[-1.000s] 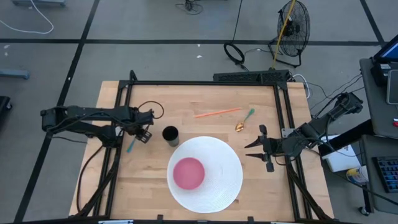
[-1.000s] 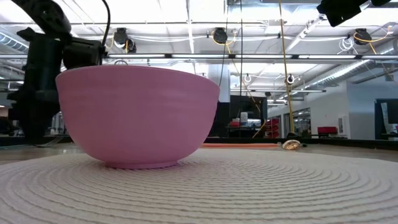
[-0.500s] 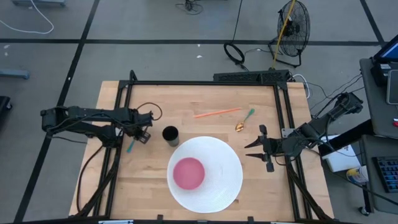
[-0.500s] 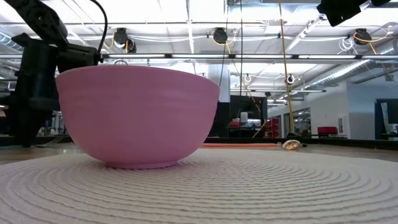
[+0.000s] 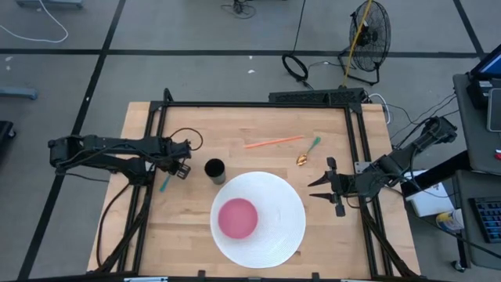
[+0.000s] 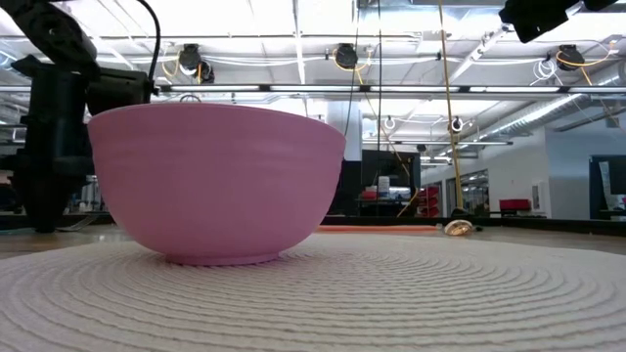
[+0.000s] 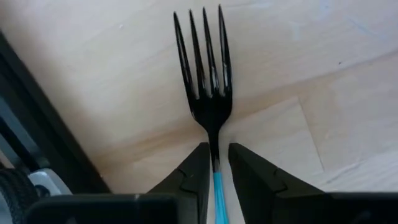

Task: Pick & Place Utensil
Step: Put the blue fork in the pink bowl

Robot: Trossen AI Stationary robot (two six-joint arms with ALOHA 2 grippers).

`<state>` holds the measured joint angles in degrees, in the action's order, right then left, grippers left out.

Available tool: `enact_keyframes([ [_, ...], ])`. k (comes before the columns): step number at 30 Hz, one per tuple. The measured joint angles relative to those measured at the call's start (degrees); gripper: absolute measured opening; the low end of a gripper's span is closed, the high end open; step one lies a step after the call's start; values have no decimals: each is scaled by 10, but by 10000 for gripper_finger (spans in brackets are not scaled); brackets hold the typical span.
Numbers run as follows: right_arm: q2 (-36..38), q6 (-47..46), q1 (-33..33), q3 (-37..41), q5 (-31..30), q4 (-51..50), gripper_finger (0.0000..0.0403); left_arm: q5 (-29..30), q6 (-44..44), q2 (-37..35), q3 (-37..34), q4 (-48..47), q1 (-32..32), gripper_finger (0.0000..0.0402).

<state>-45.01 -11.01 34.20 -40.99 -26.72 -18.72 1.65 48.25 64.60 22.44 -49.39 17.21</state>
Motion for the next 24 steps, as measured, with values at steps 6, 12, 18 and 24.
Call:
enact_keyframes([
  [6, 0, 2, 0, 0, 0, 0, 130, -7, -7, 0, 4, -6, 0, 58],
  [12, 0, 2, 0, 0, 0, 0, 130, -11, -6, 0, 5, -4, 0, 12],
  [18, 0, 2, 0, 0, 0, 0, 130, 0, -1, 0, 6, -4, 0, 7],
  [24, 0, 2, 0, 0, 0, 0, 130, 19, -3, 0, 25, -11, 0, 4],
])
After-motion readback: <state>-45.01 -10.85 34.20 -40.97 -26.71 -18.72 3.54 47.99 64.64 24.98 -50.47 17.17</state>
